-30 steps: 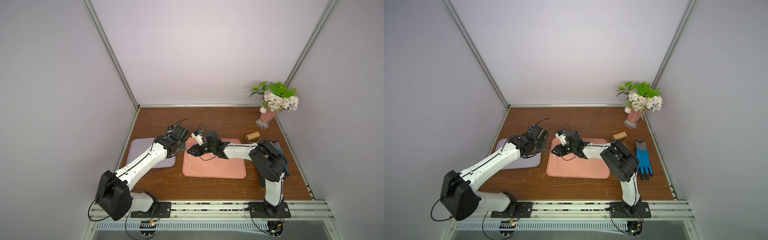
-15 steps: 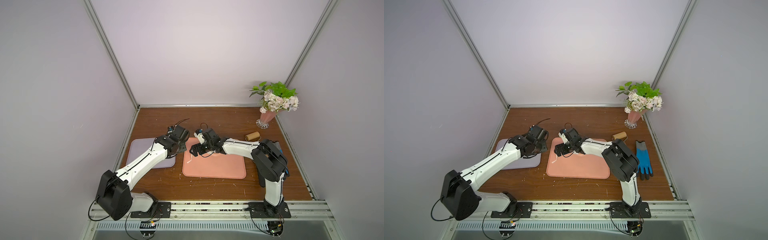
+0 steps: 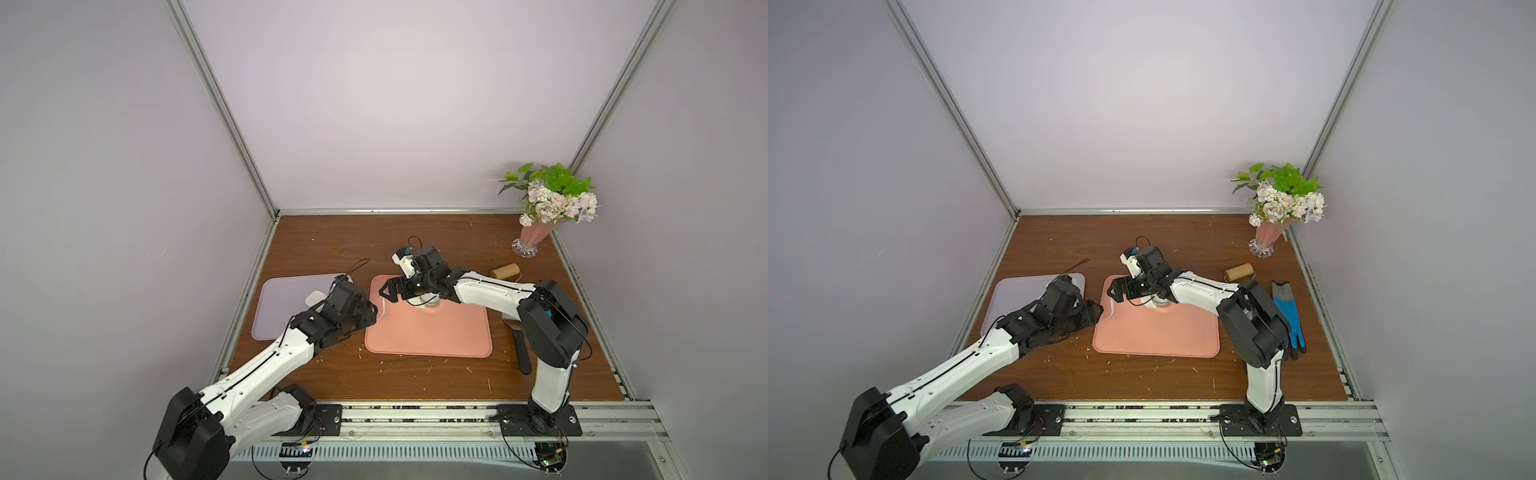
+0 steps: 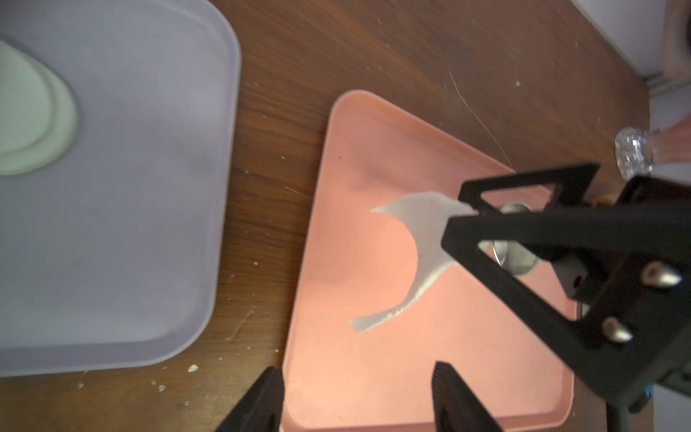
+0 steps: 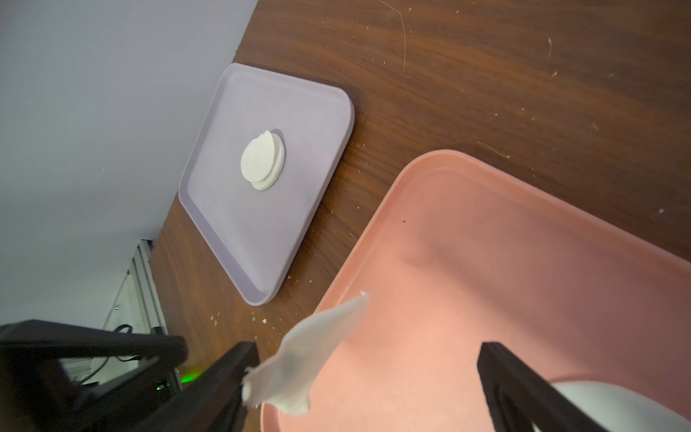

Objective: Roll out the dumpling wrappers from the dough
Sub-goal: Remove the dumpling wrapper from the work surface.

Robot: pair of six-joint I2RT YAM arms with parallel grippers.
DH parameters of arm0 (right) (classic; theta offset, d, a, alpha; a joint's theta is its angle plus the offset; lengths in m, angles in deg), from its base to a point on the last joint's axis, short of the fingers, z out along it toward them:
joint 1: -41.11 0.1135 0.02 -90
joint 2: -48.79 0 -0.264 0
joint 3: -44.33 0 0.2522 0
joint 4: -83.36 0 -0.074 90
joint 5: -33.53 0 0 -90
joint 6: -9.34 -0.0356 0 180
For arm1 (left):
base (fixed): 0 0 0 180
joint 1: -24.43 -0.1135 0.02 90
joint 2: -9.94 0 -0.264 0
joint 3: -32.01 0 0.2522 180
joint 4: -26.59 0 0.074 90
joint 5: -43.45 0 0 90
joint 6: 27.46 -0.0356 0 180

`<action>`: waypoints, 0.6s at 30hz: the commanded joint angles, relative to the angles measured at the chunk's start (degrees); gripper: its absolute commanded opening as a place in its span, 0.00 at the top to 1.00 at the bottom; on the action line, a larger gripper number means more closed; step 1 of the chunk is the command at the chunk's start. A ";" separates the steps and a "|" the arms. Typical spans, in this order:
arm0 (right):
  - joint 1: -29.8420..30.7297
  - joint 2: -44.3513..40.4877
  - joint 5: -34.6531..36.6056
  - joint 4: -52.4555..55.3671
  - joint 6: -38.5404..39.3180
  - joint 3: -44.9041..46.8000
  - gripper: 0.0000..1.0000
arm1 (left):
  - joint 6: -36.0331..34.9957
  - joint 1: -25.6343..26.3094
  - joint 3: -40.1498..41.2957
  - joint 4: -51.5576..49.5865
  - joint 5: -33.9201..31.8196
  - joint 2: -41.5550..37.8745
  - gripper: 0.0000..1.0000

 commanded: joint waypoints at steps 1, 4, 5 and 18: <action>0.18 -3.14 -2.23 1.59 -1.51 -2.33 0.01 | -0.81 2.05 0.34 6.85 0.40 1.17 0.33; 0.17 -4.20 -2.71 2.37 -1.78 -2.11 0.01 | -1.43 2.07 0.67 10.09 -1.05 1.19 0.27; 0.17 -4.63 -2.87 2.35 -1.99 -1.75 0.01 | -1.74 2.07 0.58 10.82 -1.65 1.33 0.26; 0.27 -11.63 -4.56 2.29 -2.94 3.14 0.01 | -3.21 1.25 -2.01 10.82 -8.52 10.71 0.31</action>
